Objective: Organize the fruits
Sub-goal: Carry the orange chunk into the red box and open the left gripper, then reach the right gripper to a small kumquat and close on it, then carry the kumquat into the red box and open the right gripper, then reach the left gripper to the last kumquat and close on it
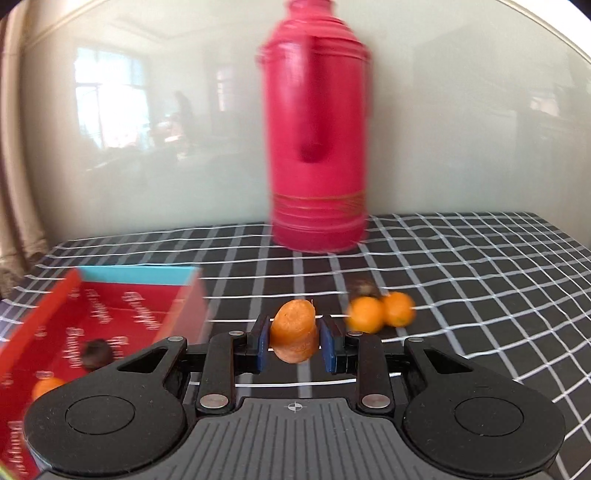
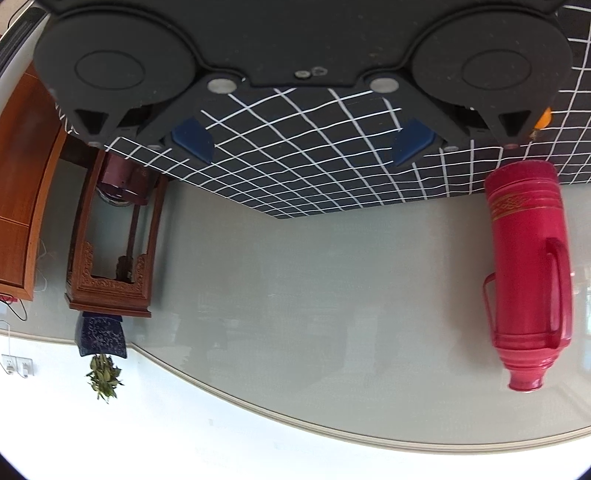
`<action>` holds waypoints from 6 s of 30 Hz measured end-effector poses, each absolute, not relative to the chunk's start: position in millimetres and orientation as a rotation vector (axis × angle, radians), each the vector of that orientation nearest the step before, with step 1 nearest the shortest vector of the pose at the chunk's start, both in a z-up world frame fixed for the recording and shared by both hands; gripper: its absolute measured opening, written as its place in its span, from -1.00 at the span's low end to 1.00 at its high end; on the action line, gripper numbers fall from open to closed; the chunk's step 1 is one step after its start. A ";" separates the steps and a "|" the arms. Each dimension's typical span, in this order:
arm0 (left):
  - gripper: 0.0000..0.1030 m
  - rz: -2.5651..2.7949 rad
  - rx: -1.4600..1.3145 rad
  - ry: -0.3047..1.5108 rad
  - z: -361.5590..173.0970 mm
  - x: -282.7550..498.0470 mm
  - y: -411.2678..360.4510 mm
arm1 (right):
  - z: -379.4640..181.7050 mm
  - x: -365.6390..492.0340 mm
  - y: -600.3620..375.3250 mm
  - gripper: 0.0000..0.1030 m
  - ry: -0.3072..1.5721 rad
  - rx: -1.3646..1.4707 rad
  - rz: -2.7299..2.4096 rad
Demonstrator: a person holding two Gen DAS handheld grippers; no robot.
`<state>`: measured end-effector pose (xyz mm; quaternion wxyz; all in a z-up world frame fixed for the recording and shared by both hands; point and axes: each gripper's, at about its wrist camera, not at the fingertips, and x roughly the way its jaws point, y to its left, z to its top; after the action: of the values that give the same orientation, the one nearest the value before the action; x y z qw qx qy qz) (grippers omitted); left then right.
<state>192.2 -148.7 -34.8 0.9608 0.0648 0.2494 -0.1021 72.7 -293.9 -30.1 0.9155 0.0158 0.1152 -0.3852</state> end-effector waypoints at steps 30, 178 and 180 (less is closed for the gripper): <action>0.60 0.181 0.017 0.532 -43.4 201.9 19.5 | -32.6 115.2 -197.0 0.89 0.241 -0.093 -0.501; 0.70 -0.163 0.200 0.532 -81.3 235.3 -267.9 | -32.3 43.9 -379.4 0.89 0.222 0.072 -0.916; 0.67 -0.158 0.193 0.560 -84.2 241.5 -270.1 | -32.7 44.3 -380.2 0.89 0.224 0.079 -0.910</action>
<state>241.5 -270.1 -84.2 0.9534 0.0949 0.2755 -0.0778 44.3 -380.2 -32.7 0.8915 0.0380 0.1079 -0.4382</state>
